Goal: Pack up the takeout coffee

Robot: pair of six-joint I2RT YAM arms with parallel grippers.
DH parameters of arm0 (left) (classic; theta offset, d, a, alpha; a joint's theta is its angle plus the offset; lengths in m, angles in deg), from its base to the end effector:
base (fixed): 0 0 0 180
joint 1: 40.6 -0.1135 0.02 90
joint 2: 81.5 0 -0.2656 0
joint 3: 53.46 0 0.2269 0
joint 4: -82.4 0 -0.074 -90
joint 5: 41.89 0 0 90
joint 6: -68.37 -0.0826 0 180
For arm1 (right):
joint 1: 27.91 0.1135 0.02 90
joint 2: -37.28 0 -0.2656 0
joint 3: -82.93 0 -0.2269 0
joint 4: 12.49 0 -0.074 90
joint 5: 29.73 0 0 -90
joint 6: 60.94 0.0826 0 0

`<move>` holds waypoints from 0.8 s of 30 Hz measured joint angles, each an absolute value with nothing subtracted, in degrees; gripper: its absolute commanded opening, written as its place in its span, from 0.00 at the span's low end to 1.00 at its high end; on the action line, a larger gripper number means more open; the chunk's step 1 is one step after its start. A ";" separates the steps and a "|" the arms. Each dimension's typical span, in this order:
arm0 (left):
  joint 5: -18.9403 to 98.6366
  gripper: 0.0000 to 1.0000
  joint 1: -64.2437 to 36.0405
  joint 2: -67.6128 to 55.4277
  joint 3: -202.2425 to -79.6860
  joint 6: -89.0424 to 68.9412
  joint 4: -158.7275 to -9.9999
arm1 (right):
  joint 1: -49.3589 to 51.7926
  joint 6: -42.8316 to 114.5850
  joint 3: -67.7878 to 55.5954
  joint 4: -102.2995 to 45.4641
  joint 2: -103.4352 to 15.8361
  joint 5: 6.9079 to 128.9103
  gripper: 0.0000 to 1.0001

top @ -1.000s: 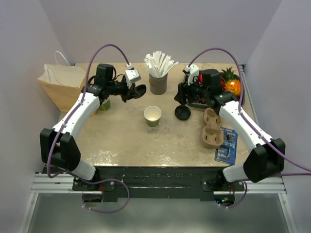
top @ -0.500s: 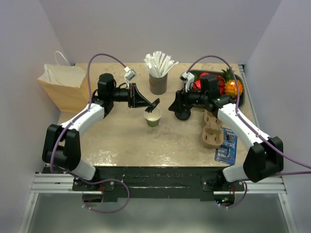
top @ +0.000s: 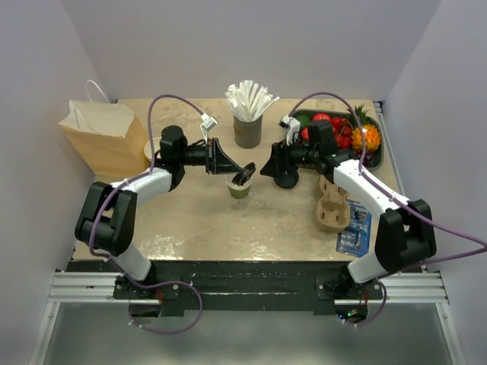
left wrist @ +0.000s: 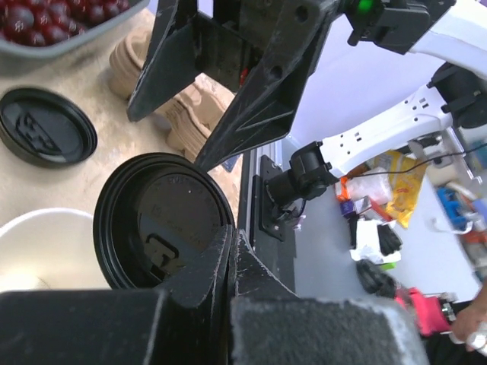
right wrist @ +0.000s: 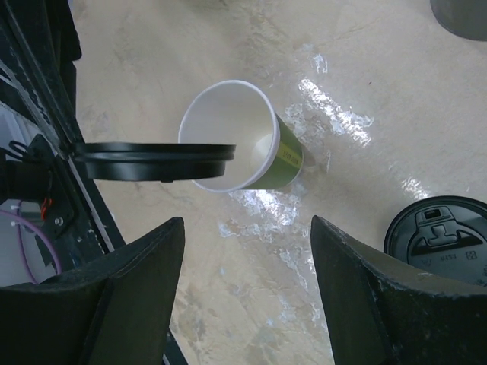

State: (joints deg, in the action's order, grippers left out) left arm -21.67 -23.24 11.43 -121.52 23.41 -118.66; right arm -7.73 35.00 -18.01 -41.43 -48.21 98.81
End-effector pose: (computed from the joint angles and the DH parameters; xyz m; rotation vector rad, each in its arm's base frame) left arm 0.3031 -0.1760 0.2765 0.6387 1.8258 -1.7514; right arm 0.2991 0.1648 0.2726 -0.6567 2.1014 0.9907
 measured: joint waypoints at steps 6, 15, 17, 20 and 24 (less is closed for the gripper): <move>-21.21 0.00 -23.24 16.37 -120.52 27.38 -123.30 | -7.73 37.31 -18.60 -38.96 -49.37 98.79 0.71; -20.82 0.00 -23.26 18.99 -120.54 28.76 -124.85 | -7.66 39.41 -18.62 -36.49 -51.60 97.17 0.69; -20.73 0.00 -23.30 19.03 -120.54 28.67 -124.80 | -7.68 39.54 -18.62 -36.49 -52.08 96.21 0.69; -20.69 0.00 -23.50 19.03 -120.54 28.30 -124.45 | -7.53 39.61 -18.62 -36.36 -52.91 95.23 0.69; -20.66 0.00 -24.48 19.05 -120.54 28.04 -123.49 | -6.48 39.59 -18.57 -36.14 -53.83 94.24 0.69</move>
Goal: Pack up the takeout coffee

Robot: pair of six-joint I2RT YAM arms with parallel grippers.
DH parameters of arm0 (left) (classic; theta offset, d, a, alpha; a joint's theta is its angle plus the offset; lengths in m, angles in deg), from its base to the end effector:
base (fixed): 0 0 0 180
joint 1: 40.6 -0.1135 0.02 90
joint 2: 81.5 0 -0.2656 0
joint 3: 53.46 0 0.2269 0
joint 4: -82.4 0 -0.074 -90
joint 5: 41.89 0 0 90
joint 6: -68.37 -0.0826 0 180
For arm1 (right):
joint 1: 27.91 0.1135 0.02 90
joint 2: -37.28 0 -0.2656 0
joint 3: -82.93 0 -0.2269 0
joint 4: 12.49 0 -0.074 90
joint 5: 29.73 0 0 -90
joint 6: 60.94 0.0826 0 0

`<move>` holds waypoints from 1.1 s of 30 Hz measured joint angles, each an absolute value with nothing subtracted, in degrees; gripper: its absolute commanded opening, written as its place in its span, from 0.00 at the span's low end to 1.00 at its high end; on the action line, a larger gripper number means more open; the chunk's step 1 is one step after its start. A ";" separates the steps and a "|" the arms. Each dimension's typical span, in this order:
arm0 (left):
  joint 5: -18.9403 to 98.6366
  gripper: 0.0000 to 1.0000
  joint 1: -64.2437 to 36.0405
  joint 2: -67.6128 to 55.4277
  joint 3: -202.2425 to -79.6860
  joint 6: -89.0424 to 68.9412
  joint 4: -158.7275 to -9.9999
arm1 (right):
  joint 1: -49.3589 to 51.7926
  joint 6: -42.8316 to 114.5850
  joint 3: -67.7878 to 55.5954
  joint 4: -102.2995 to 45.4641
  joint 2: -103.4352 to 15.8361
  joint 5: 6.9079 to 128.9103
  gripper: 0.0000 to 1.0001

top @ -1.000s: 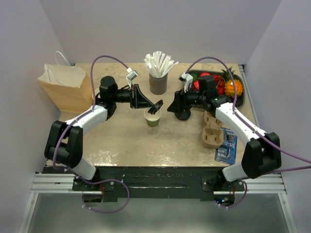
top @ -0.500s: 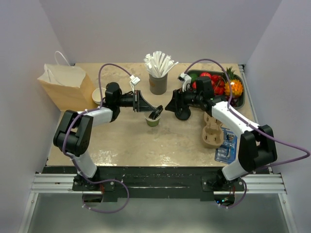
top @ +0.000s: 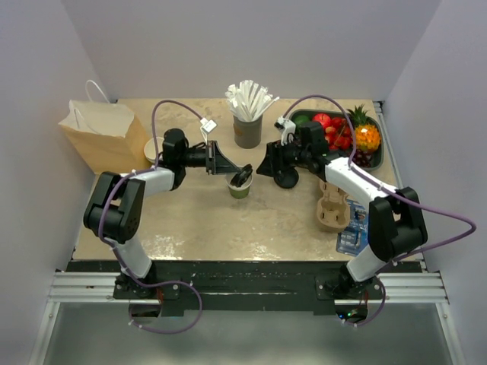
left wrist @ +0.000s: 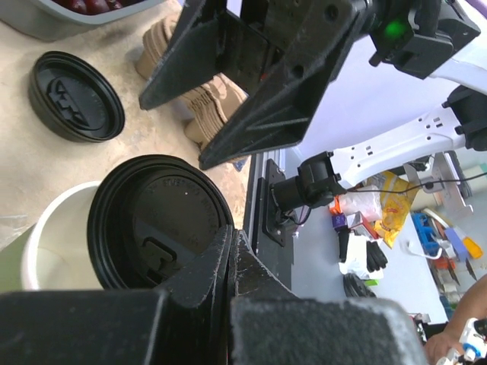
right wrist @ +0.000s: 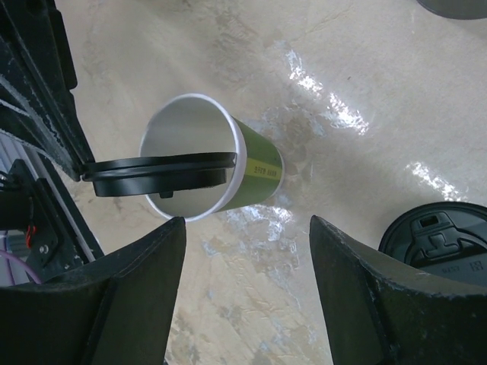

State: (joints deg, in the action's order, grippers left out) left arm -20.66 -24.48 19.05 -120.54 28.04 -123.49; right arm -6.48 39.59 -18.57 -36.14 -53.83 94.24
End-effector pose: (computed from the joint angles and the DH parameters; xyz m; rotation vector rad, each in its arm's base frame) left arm 0.3253 -0.1742 0.2358 0.4882 1.9351 -1.7978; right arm 0.3196 0.1750 0.2452 -0.5520 2.1738 0.9600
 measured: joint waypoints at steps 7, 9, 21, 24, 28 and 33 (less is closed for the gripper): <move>-20.55 0.00 -26.45 19.05 -120.56 26.99 -123.06 | -4.40 39.56 -16.89 -35.94 -55.62 94.22 0.69; -20.36 0.00 -26.75 19.05 -120.56 26.58 -122.33 | -4.03 39.56 -16.56 -35.92 -55.91 94.22 0.69; -17.47 0.02 -28.61 19.05 -122.77 17.59 -111.82 | -3.53 39.56 -14.86 -35.92 -56.21 94.20 0.69; -16.84 0.05 -28.79 19.05 -123.03 16.26 -110.29 | -3.53 39.56 -14.82 -35.92 -56.21 94.18 0.69; -15.88 0.12 -28.94 19.05 -123.21 14.64 -108.22 | -3.53 39.56 -14.82 -35.92 -56.21 94.00 0.69; -14.61 0.19 -28.96 19.05 -123.82 12.48 -105.24 | -3.40 39.61 -14.36 -35.92 -56.89 93.79 0.69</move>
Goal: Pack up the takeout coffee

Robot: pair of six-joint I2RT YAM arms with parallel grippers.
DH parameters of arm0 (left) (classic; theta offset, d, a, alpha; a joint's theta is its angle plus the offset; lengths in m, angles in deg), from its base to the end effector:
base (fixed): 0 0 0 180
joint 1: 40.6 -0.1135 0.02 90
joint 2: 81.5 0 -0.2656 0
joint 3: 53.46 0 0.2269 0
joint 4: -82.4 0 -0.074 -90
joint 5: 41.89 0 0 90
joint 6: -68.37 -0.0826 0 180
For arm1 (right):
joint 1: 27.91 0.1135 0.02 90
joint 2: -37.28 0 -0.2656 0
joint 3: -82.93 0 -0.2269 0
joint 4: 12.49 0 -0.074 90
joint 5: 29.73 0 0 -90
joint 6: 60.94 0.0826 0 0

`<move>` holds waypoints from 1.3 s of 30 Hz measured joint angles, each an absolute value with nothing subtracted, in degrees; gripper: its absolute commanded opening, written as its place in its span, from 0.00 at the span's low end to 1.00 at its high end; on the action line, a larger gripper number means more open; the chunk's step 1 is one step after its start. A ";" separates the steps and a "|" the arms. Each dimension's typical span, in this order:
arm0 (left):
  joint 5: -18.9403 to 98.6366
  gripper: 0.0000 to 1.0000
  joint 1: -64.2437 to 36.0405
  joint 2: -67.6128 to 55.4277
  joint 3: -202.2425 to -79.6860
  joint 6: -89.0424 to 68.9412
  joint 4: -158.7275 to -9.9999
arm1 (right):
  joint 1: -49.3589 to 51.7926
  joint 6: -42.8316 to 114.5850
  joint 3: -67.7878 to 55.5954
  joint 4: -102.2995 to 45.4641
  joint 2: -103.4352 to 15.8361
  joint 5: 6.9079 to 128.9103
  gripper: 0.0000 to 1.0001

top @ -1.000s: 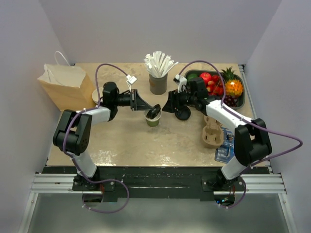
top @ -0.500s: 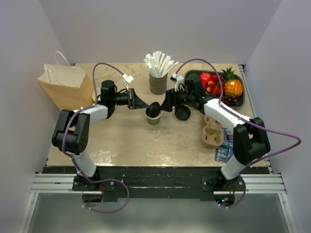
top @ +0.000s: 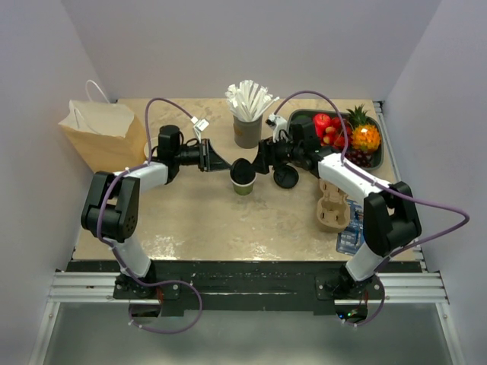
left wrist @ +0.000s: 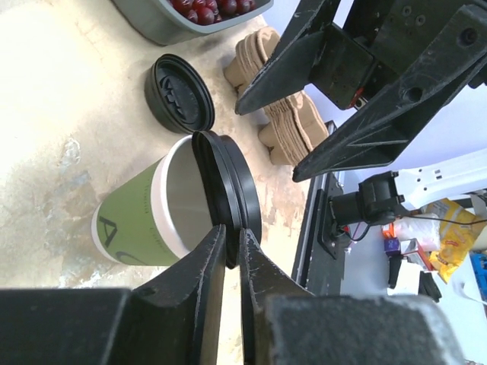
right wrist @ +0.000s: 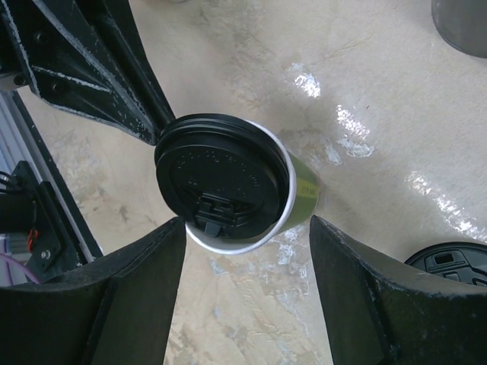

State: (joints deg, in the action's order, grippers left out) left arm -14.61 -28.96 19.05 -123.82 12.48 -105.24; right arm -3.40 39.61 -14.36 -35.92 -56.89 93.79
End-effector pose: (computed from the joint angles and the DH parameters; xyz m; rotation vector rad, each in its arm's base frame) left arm 0.3457 -0.1462 0.2176 0.3911 2.0305 -1.5725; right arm 0.3258 0.1987 0.2516 -0.6116 2.1454 0.9792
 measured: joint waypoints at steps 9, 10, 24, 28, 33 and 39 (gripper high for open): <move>-14.00 0.26 -28.96 19.05 -124.26 10.10 -102.36 | -2.39 39.59 -12.85 -35.94 -59.32 92.23 0.69; -13.95 0.27 -28.98 19.05 -124.39 9.79 -102.05 | -2.22 39.56 -12.67 -35.94 -59.51 91.97 0.69; -13.10 0.34 -30.08 19.05 -124.74 6.42 -99.17 | -1.28 39.56 -10.47 -36.16 -61.48 89.63 0.68; -13.01 0.35 -30.08 19.05 -124.74 5.57 -98.38 | -1.28 39.56 -10.25 -36.44 -61.89 89.24 0.68; -12.95 0.37 -30.08 19.05 -124.74 4.91 -97.81 | -1.23 39.59 -10.16 -36.49 -61.98 88.61 0.68; -12.77 0.45 -30.40 18.53 -124.74 3.19 -96.28 | -1.17 39.61 -9.26 -36.86 -62.31 88.32 0.68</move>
State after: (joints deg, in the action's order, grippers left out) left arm -12.77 -30.40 18.53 -124.74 3.19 -96.28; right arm -1.17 39.61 -9.26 -36.86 -62.31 88.32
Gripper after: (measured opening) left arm 0.405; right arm 0.676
